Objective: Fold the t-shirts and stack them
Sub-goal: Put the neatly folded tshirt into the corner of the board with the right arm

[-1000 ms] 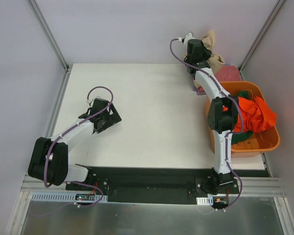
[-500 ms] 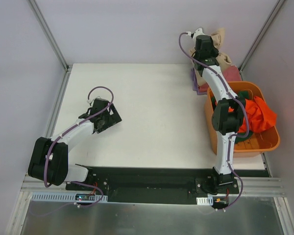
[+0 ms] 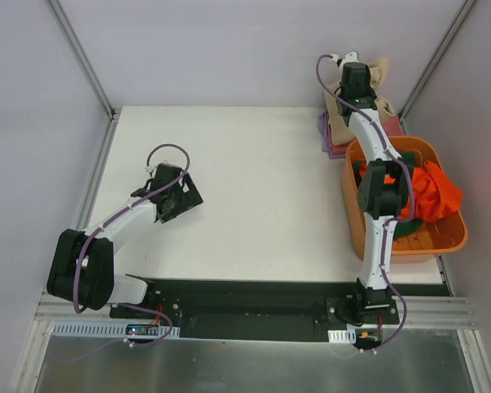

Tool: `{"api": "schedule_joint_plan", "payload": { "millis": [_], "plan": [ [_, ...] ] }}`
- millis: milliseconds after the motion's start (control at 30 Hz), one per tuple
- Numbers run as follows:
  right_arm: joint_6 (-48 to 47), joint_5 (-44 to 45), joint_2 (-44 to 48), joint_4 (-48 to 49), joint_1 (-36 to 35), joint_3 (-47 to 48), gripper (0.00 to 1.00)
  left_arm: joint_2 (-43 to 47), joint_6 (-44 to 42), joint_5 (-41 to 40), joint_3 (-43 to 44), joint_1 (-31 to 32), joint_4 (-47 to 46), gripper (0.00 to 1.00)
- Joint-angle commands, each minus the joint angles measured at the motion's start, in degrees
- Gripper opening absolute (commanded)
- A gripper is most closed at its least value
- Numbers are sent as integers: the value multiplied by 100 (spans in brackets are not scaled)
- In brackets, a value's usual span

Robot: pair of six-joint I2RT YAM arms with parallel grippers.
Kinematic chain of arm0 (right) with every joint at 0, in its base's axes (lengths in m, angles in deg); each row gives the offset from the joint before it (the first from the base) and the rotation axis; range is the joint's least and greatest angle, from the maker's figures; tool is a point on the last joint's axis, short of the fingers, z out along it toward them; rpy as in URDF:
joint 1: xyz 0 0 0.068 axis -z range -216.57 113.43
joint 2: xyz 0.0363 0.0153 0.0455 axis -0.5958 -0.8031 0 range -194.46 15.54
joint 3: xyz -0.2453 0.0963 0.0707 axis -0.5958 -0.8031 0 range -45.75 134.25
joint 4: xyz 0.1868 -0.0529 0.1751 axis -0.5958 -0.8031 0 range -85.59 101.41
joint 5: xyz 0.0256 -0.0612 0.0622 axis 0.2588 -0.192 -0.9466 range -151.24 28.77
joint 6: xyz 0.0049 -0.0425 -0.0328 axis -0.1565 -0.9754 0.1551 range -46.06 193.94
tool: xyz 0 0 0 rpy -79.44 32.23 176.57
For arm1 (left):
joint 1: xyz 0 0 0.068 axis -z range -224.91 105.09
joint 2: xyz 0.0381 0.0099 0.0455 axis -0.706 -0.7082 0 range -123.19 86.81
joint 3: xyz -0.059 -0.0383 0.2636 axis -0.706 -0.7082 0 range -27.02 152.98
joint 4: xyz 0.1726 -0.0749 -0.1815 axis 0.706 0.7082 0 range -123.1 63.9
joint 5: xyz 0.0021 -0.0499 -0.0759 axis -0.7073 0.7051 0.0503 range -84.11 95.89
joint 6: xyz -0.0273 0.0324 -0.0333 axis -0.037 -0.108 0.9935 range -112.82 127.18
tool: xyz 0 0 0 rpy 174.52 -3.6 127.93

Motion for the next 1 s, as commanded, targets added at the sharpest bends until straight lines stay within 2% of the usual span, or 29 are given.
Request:
{"api": "schedule_joint_plan", "payload": {
  "millis": [0,133,200,233,300,333,367,400,533,633,767,967],
  "plan": [
    [551,-247,-166,170,258,333,0,-68,-44,-37,308,-54,178,99],
    [920,-449,-342,100,469,368,0,-94,-52,-80,405,-54,267,99],
    [938,-493,-464,108,548,482,4,-77,-44,-107,440,-54,311,99],
    [973,-485,-561,135,583,578,15,-77,-35,-107,449,-54,319,99],
    [1052,-554,-763,152,680,815,57,-86,-44,-116,476,-54,354,99],
    [1070,-590,-825,161,698,895,85,-94,-44,-116,510,-54,363,99],
    [1079,-555,-869,179,715,956,99,-86,-61,-116,528,-54,381,99],
    [1079,-512,-878,179,724,992,96,-77,-70,-116,546,-54,390,99],
    [1114,-389,-589,214,733,922,96,-16,-96,-98,607,-54,425,99],
    [1289,-405,-98,214,733,450,96,116,-114,-98,573,-54,425,99],
    [1640,-1011,850,170,724,-438,96,353,-167,-125,494,-54,416,99],
    [2291,-1960,2213,-401,593,-1554,96,836,-245,-63,256,-54,416,99]
  ]
}}
